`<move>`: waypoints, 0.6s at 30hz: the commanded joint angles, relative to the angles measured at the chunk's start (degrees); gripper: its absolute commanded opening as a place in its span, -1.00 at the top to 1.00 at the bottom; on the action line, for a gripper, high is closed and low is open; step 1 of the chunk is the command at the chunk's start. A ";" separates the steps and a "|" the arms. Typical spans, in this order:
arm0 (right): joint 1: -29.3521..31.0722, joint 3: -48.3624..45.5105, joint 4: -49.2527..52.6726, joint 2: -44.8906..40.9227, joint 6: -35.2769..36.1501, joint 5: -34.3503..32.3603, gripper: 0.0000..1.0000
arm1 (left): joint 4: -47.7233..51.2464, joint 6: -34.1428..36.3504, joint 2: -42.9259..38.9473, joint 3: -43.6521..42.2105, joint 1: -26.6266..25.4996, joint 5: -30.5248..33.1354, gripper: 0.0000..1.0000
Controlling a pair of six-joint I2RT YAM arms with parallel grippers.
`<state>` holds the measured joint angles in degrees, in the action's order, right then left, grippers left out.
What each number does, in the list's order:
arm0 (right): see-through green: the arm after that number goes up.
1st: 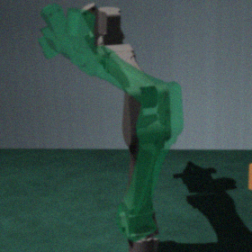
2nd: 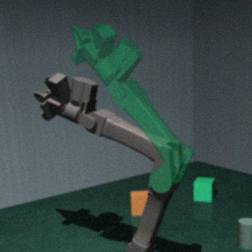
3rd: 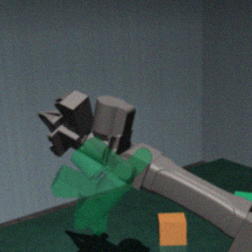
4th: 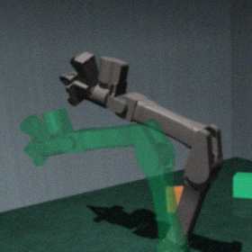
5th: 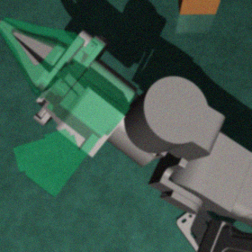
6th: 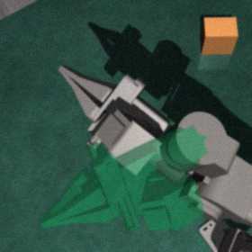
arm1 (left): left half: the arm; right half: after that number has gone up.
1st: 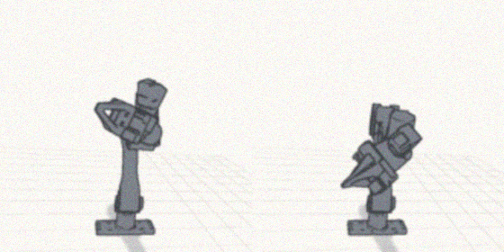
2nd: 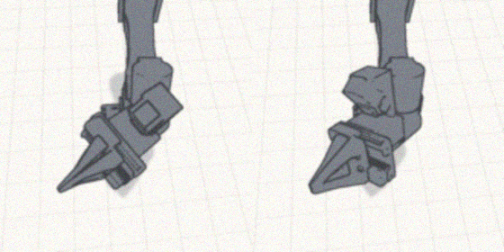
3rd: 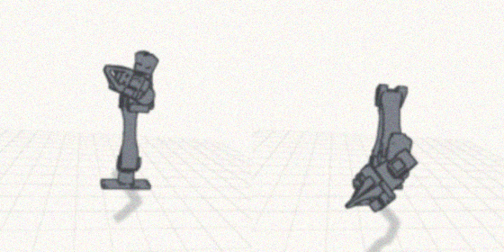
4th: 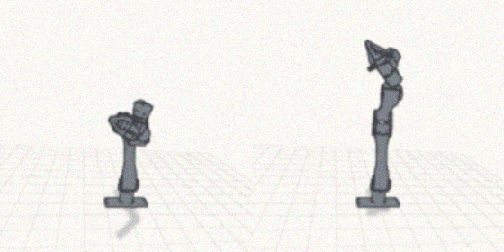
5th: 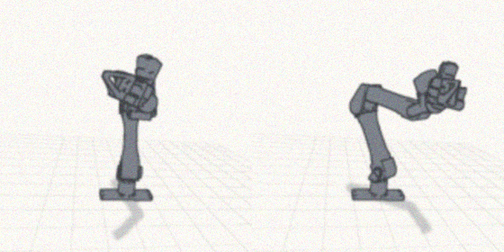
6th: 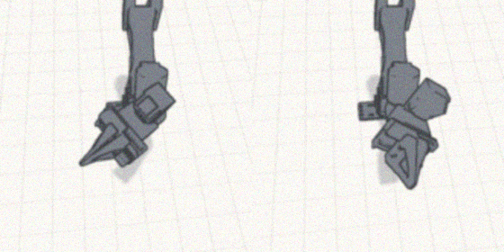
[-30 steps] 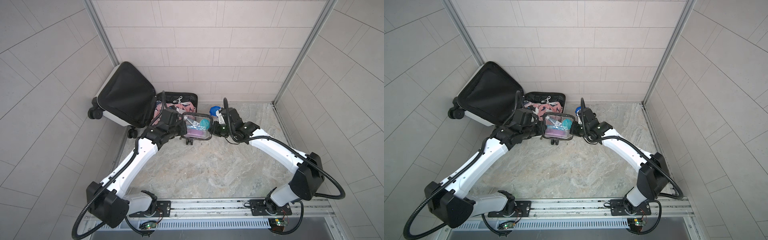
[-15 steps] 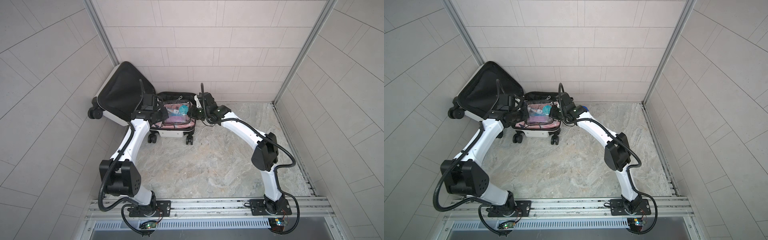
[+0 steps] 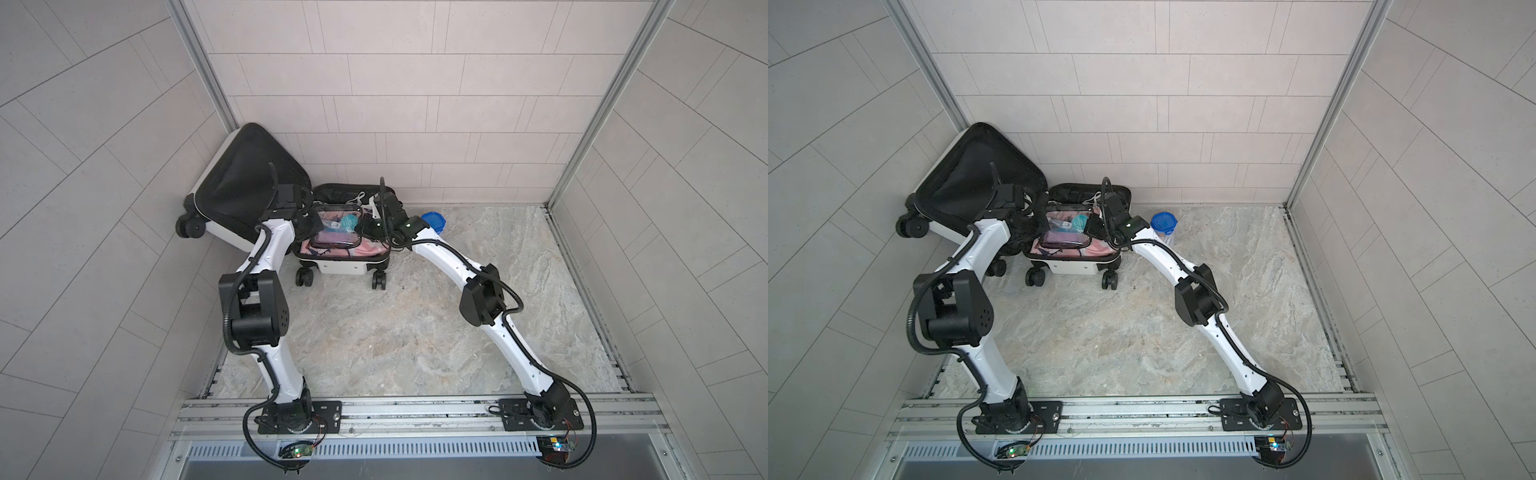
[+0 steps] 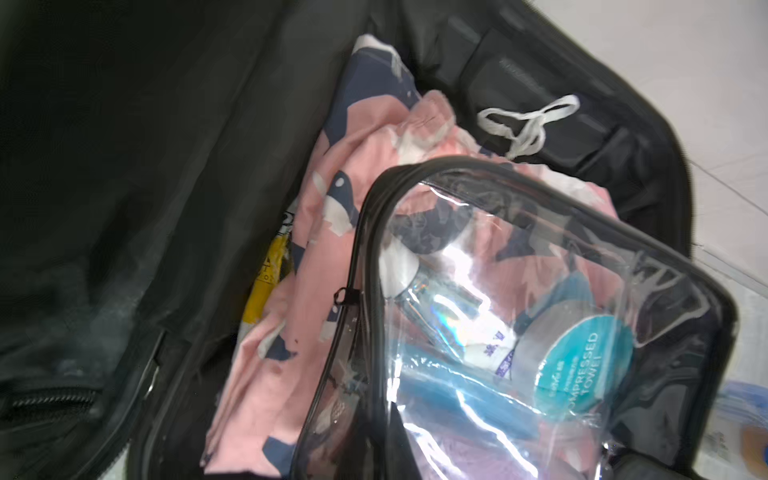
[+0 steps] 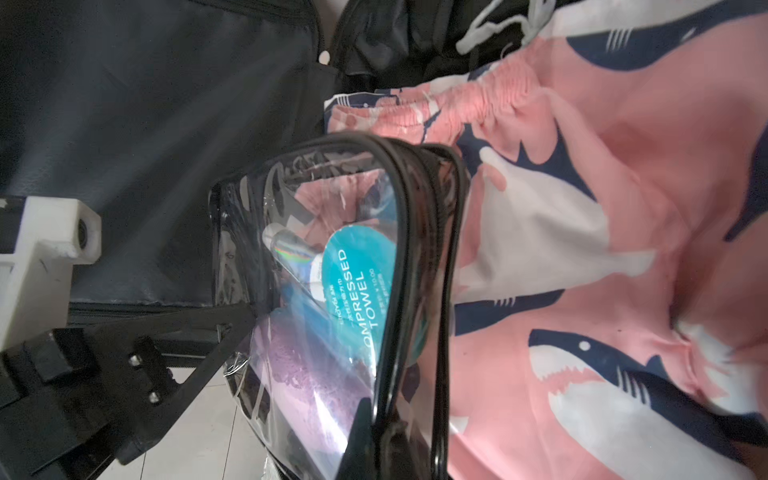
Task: Pack the luggage
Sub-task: 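Carry the held clear pouch with both grippers onto the shorts in the suitcase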
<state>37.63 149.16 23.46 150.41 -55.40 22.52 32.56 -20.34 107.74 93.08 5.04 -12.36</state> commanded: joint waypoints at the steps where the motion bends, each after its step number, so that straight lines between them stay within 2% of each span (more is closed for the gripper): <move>1: 1.49 2.31 -9.57 0.83 -2.52 1.52 1.00 | -1.17 1.13 2.25 3.17 -0.32 -2.82 1.00; 10: 1.92 2.51 -10.83 5.71 -3.88 -0.31 1.00 | 2.77 1.79 10.86 7.08 1.41 -0.62 1.00; 18: 2.14 2.87 -6.39 7.12 -2.06 -3.62 1.00 | 9.34 2.06 18.72 12.81 1.47 -0.21 1.00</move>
<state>38.15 150.10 16.99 156.88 -58.37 19.99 36.99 -18.85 123.09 104.75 6.74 -12.56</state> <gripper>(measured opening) 0.047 0.058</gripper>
